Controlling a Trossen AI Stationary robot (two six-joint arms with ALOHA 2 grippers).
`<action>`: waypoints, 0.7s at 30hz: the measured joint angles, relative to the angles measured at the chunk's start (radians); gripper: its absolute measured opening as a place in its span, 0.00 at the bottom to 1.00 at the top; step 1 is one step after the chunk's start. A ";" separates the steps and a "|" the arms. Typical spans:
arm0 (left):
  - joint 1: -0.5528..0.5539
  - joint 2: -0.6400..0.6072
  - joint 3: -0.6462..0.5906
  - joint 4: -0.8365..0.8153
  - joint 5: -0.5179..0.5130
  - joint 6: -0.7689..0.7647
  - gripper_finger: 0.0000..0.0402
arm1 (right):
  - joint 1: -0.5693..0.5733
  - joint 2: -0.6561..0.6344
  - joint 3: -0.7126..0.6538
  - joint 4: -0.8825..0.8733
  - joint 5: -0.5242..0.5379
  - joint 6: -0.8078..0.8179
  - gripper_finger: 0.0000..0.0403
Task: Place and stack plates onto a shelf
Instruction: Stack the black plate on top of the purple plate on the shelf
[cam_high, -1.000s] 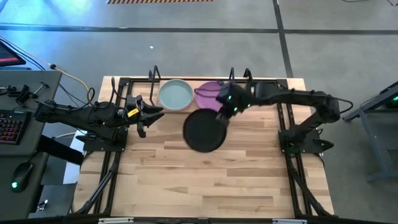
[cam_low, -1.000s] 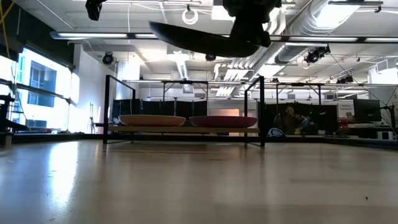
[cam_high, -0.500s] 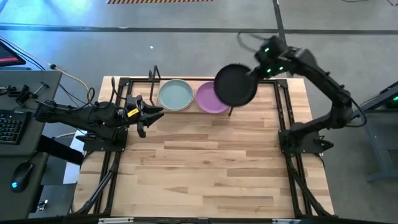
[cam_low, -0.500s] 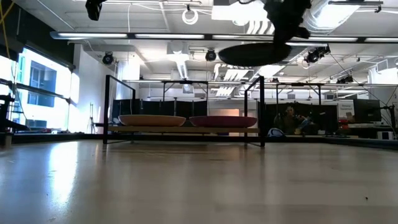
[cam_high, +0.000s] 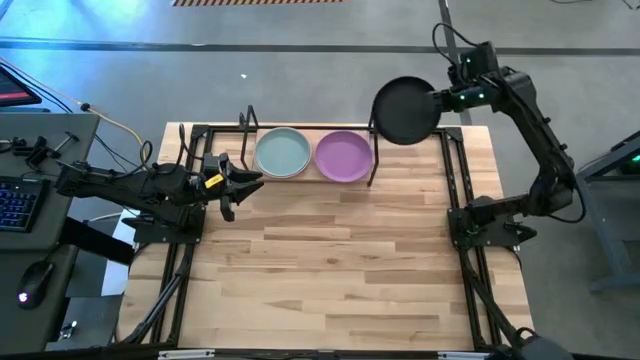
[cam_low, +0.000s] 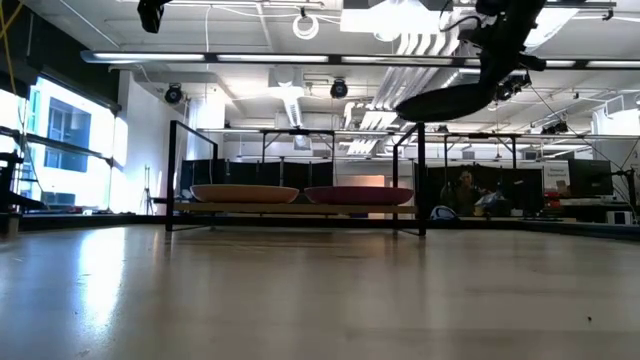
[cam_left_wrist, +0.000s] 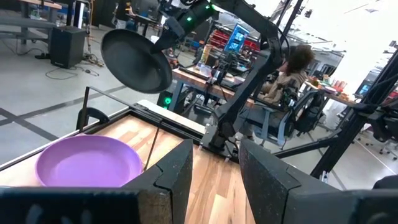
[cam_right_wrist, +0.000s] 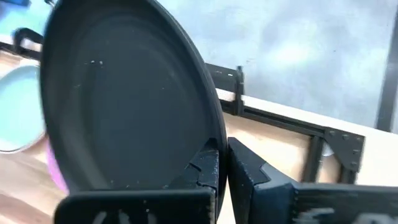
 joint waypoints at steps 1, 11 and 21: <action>0.000 0.000 0.000 0.000 0.000 0.000 0.30 | 0.002 -0.005 -0.006 0.013 -0.002 0.011 0.00; 0.000 0.000 0.000 0.000 0.000 0.000 0.30 | 0.025 0.015 -0.016 0.106 0.148 0.181 0.00; 0.000 0.000 0.000 0.000 0.000 0.000 0.30 | 0.127 0.126 -0.016 0.021 0.490 0.245 0.00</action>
